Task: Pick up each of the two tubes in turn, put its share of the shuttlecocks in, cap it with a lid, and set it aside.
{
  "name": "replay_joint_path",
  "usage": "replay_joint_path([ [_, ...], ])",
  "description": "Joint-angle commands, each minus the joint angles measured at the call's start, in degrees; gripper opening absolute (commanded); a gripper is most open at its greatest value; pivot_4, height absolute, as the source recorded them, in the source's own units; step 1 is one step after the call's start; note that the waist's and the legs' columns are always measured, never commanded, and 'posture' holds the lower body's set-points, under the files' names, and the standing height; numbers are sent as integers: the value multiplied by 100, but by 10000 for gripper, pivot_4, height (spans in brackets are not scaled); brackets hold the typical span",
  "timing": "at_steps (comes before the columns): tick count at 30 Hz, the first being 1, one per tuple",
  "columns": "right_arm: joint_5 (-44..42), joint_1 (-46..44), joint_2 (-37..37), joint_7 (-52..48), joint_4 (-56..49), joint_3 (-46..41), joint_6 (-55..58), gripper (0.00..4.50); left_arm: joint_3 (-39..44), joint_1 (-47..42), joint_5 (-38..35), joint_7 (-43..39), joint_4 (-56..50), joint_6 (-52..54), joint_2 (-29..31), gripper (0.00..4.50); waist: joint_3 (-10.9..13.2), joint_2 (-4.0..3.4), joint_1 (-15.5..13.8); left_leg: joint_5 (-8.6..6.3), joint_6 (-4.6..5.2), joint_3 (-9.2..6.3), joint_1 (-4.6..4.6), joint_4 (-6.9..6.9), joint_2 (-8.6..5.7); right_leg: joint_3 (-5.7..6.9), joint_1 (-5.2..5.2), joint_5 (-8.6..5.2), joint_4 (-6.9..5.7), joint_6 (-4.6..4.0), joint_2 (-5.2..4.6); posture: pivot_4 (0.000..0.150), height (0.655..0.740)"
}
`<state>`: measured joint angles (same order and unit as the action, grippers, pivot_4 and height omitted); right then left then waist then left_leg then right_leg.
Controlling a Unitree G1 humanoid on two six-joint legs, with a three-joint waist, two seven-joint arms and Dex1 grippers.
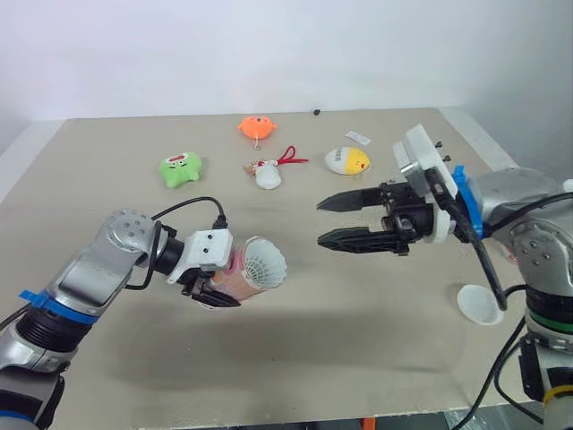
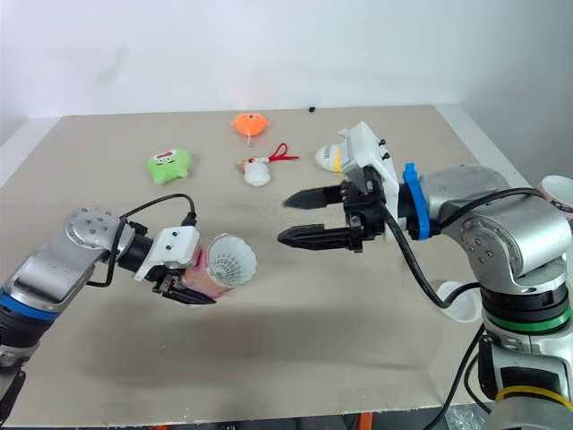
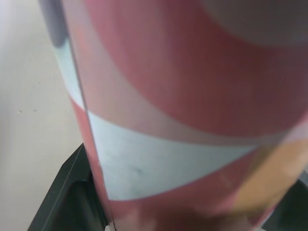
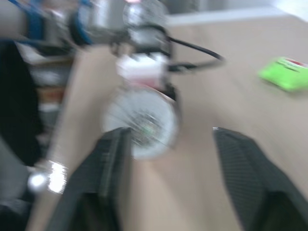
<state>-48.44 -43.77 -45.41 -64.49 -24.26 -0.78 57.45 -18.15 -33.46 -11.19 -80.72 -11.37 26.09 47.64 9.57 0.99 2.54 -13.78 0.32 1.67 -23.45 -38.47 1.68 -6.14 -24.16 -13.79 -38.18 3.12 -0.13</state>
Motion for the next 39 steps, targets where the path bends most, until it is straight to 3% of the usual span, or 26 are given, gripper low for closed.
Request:
replay_joint_path([
  [1, -247, -291, 33, 9, -137, 236, 225, 16039, -152, -112, 83, -36, 130, -103, -89, 30452, 0, 0, 0, 0, 0, -1, 0, 0, 0, 0, 1, -1, 1, 0, -1, 1500, 7400],
  [2, -237, -322, 48, 6, -113, 325, 254, 10018, -146, -117, 90, -34, 134, -110, -91, 30452, 0, 0, -1, 0, 0, -1, -1, 0, 0, 0, 0, -1, 2, 1, -2, 1500, 7400],
  [4, -206, -398, 103, 25, -29, 478, 301, 5381, -125, -87, 93, -29, 117, -115, -68, 30452, 0, 0, -6, 0, 0, -2, -2, 0, -1, 0, 0, -1, 2, 1, -3, 1500, 7400],
  [5, -176, -444, 137, 22, 13, 572, 323, 845, -115, -54, 92, -21, 94, -111, -48, 30452, 0, 0, -6, 0, 0, -2, -4, 0, -2, 1, 0, -2, 3, 2, -4, 1500, 7400],
  [12, 656, -1406, 671, 279, 854, 1944, 735, 845, -100, -11, 74, 12, 45, -49, -31, 30452, 0, -1, 9, 3, 5, -1, 1, 0, 3, 2, -4, 4, 0, -7, -1, 1500, 7400],
  [29, 1109, -2871, 2296, 256, 2375, 2982, 1601, 845, -32, -15, 83, 48, 78, -14, -5, 30452, -1, -2, 11, 6, 3, -14, -28, -2, 3, 41, -16, 0, 0, -19, -3, 1500, 7400],
  [39, 1249, -2928, 2461, -33, 2471, 3217, 1580, 845, 75, 114, 46, 143, -55, 93, 35, 30452, -1, -1, 12, 6, 3, -23, -30, 0, 7, 53, -17, 14, -2, -57, 2, 1500, 7400],
])
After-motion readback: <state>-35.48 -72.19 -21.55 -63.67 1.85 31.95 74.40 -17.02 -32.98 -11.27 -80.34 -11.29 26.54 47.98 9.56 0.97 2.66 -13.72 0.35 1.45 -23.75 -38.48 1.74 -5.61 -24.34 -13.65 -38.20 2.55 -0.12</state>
